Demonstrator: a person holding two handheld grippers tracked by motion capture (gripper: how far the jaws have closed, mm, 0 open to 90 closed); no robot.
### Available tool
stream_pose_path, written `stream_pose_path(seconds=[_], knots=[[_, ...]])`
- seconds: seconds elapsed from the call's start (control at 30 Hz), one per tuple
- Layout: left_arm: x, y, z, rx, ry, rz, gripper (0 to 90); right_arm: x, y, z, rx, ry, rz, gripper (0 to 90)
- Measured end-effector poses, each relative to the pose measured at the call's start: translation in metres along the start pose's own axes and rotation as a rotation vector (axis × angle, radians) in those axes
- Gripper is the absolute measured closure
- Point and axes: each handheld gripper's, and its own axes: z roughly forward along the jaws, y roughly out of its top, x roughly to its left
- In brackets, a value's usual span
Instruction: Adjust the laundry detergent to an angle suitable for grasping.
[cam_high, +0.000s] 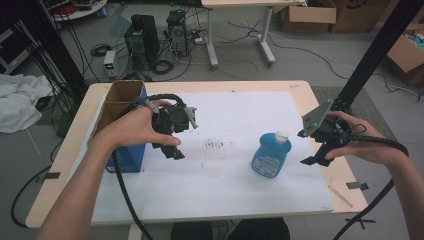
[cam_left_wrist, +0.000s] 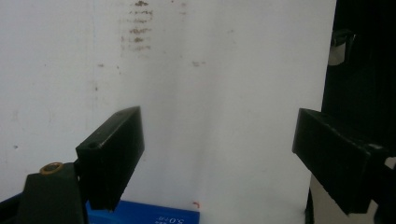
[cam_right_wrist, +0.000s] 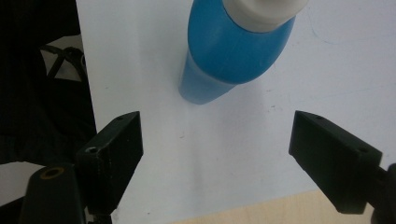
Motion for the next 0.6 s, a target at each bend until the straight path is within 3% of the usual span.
stream_pose_path(seconds=[0.6], knots=[[-0.0082,0.0015,-0.0028,0.005,0.005,-0.002,17.3,0.0067,-0.0029,-0.0053,0.001,-0.012,0.007,17.6]])
